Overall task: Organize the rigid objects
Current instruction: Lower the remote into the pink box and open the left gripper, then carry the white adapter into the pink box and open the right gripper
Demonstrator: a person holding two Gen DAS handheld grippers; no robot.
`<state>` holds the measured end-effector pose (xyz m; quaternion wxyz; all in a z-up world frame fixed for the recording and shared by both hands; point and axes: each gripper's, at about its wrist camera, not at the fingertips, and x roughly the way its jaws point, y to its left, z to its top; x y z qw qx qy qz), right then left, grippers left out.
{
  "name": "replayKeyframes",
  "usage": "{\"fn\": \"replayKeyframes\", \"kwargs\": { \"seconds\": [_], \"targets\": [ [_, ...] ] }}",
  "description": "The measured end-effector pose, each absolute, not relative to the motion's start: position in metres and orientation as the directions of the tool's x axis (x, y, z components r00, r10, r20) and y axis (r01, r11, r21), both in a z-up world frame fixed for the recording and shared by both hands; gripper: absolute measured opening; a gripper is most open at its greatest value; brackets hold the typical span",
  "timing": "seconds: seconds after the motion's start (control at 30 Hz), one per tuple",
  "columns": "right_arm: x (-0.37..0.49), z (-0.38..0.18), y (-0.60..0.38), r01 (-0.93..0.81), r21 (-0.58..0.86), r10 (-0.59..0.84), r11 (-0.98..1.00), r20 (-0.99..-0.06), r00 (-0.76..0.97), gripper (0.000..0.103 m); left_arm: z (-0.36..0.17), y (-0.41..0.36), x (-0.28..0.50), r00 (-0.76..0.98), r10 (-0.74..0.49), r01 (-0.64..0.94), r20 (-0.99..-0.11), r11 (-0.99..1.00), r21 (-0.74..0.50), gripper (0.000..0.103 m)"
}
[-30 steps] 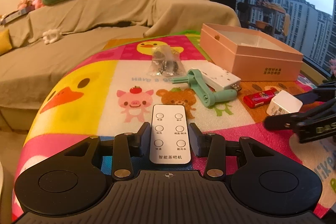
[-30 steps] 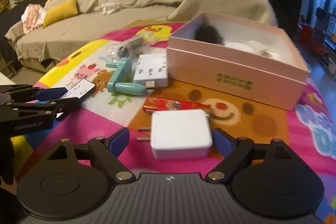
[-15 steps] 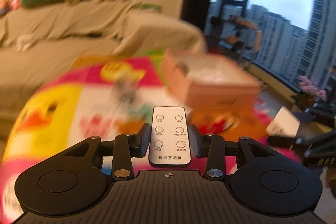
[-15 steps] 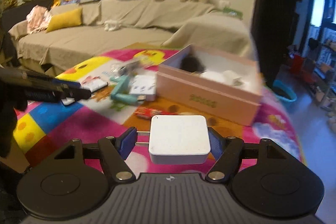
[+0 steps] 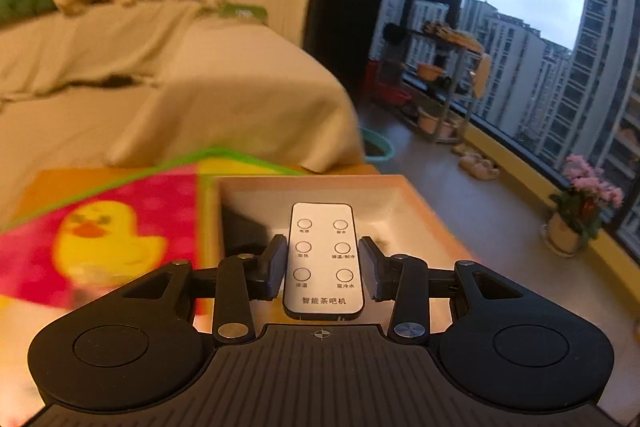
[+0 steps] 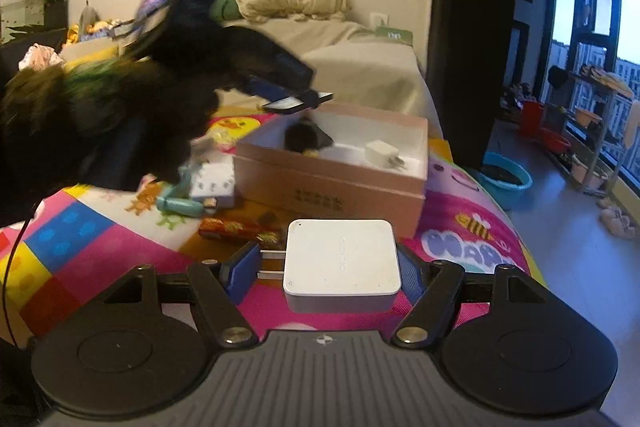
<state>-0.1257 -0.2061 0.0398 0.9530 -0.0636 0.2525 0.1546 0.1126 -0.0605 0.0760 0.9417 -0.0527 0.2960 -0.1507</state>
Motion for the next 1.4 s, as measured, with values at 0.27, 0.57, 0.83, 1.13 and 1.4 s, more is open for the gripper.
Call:
{"fn": "replayKeyframes", "kwargs": {
  "seconds": [0.27, 0.57, 0.83, 1.13, 1.4],
  "targets": [
    [-0.120, 0.034, -0.223, -0.279, -0.013, 0.231, 0.960, -0.522, 0.821, 0.071, 0.053, -0.097, 0.191, 0.676, -0.288, 0.238, -0.679, 0.957, -0.169, 0.044],
    [-0.105, 0.036, -0.238, -0.249, 0.021, 0.224, 0.968, -0.512, 0.829, 0.071, 0.079, -0.027, 0.118, 0.771, -0.415, 0.266, -0.483, 0.899, -0.348, 0.043],
    [-0.038, 0.066, -0.215, -0.261, -0.109, 0.190, 0.959, -0.437, 0.879, 0.071, 0.050, 0.023, -0.006, 0.749, -0.423, 0.336, -0.510, 0.906, -0.259, 0.043],
    [0.009, 0.071, -0.197, -0.285, -0.097, 0.208, 0.954, -0.472, 0.857, 0.085, 0.018, 0.082, -0.043, 0.761, -0.302, 0.193, -0.574, 0.950, -0.244, 0.043],
    [-0.059, 0.031, -0.200, -0.255, -0.016, 0.211, 0.967, -0.512, 0.833, 0.085, 0.009, 0.087, -0.043, 0.773, -0.283, 0.157, -0.567, 0.953, -0.261, 0.043]
  ]
}}
